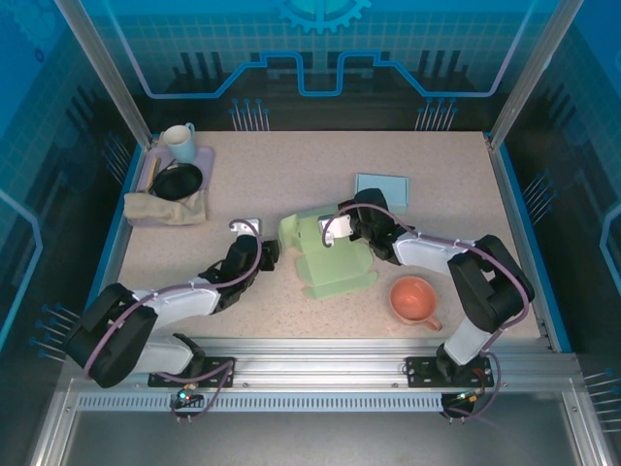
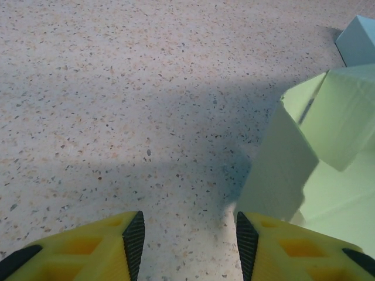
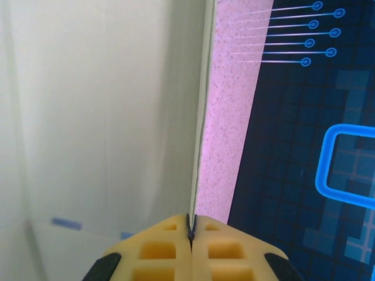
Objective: Fold the paper box
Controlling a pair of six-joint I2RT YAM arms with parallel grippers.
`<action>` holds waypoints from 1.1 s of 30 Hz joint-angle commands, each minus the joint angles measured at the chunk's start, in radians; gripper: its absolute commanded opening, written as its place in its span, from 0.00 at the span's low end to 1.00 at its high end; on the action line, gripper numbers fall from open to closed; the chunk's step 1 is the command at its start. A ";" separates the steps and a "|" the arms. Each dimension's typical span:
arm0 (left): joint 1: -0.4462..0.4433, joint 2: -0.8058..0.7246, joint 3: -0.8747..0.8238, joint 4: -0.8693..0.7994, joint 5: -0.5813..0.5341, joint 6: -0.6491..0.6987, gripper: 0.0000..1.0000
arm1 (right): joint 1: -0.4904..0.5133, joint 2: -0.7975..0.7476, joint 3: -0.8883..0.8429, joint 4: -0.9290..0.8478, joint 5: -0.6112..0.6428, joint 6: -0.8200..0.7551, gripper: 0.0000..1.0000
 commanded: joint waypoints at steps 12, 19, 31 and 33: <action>0.004 0.005 0.020 0.053 0.071 0.002 0.46 | -0.008 0.004 -0.064 0.154 -0.039 -0.027 0.00; 0.007 -0.138 -0.015 -0.003 -0.046 -0.015 0.43 | -0.004 -0.035 -0.094 0.246 -0.056 0.003 0.00; 0.006 -0.122 -0.053 0.082 -0.043 0.039 0.44 | -0.020 0.054 -0.165 0.575 -0.063 0.010 0.00; 0.007 -0.093 -0.043 0.094 -0.025 0.047 0.44 | -0.026 0.065 -0.162 0.572 -0.064 0.011 0.00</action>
